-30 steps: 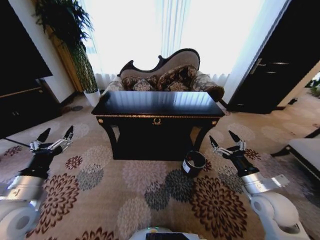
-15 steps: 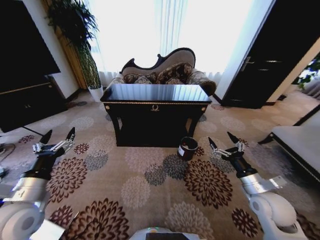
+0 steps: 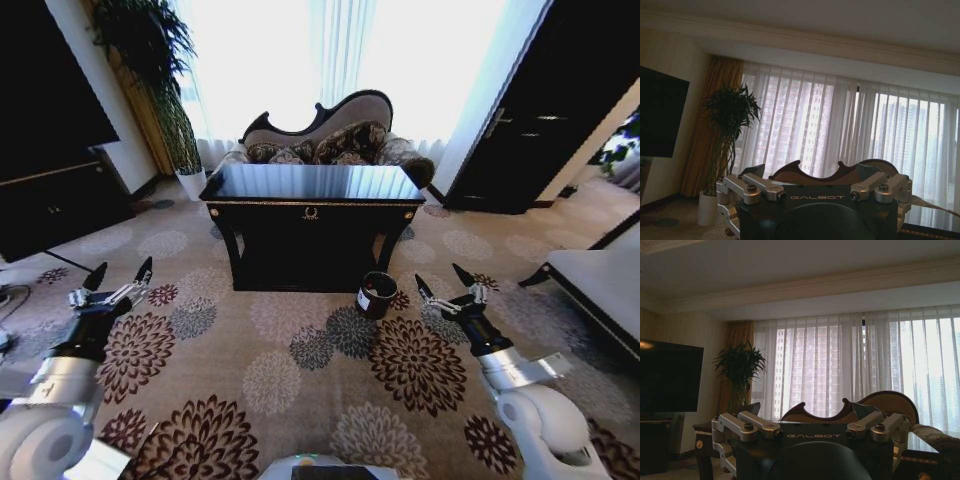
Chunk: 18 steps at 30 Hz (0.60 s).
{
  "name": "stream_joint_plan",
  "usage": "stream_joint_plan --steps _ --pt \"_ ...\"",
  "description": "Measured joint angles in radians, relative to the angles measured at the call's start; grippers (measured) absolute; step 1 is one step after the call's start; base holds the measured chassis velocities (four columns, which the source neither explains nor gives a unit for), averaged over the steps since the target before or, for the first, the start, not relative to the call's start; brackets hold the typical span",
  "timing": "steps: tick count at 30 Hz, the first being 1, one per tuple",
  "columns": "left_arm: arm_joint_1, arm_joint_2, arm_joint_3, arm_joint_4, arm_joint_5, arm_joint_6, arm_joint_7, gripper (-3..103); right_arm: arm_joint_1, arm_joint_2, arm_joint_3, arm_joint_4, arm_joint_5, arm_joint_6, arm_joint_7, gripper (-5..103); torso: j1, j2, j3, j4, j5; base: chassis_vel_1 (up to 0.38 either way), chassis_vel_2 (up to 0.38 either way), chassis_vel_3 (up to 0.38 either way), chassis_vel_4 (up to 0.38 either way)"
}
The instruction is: Move to the front of the table and place the trash on the table into the trash bin.
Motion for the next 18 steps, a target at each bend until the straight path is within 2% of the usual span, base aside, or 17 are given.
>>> stream_joint_plan --steps 6,18 --pt "-0.003 0.007 0.004 0.008 0.001 0.0 0.0 100 0.009 0.022 0.003 0.011 -0.002 -0.038 0.0 100 0.002 -0.001 0.001 0.0 0.0001 0.0 0.0 0.0 0.0" --pt "-0.013 -0.003 0.035 0.024 0.02 -0.002 0.001 100 0.014 0.03 -0.014 -0.009 -0.016 -0.003 -0.016 100 0.001 -0.001 0.001 0.0 0.0 0.0 0.0 0.0 0.0"
